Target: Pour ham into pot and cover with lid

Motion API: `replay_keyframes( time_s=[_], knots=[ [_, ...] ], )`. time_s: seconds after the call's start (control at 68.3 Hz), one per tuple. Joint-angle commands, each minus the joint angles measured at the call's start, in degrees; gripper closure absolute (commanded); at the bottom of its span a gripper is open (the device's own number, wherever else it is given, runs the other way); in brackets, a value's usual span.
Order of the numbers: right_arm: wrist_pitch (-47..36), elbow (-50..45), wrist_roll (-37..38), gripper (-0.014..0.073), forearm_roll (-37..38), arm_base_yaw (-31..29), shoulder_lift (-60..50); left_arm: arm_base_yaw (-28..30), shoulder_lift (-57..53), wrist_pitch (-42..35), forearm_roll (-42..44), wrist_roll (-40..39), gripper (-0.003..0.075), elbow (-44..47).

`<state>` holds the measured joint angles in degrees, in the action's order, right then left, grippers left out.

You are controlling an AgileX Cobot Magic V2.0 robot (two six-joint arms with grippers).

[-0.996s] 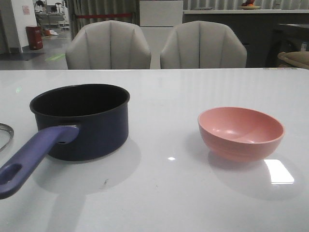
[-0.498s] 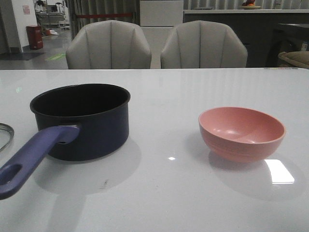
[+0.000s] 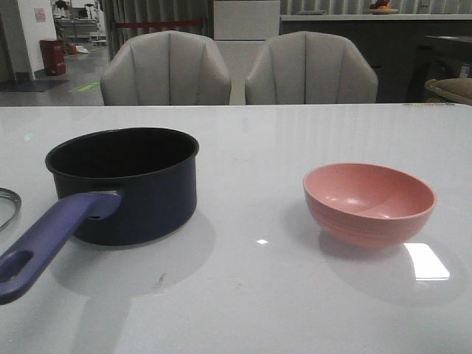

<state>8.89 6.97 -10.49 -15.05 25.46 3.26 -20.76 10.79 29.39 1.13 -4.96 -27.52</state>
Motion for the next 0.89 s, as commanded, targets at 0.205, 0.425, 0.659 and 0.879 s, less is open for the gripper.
replay_keyframes(
  time_s=[0.205,0.425,0.659,0.879],
  knots=[
    [-4.87,1.48,-0.38,0.0423,-0.39,0.03,0.54,0.63,20.68,-1.83,17.57,-18.03,0.0024,-10.54],
    [-4.87,1.48,-0.38,0.0423,-0.39,0.03,0.54,4.75,33.06,1.18,16.74,-19.56,0.0024,-16.13],
    [-4.87,1.48,-0.38,0.0423,-0.39,0.03,0.54,12.75,46.86,4.47,12.55,-19.69,0.0024,-22.75],
    [-4.87,1.48,-0.38,0.0423,-0.39,0.03,0.54,19.37,58.46,10.54,7.90,-19.44,0.0024,-28.07]
  ],
)
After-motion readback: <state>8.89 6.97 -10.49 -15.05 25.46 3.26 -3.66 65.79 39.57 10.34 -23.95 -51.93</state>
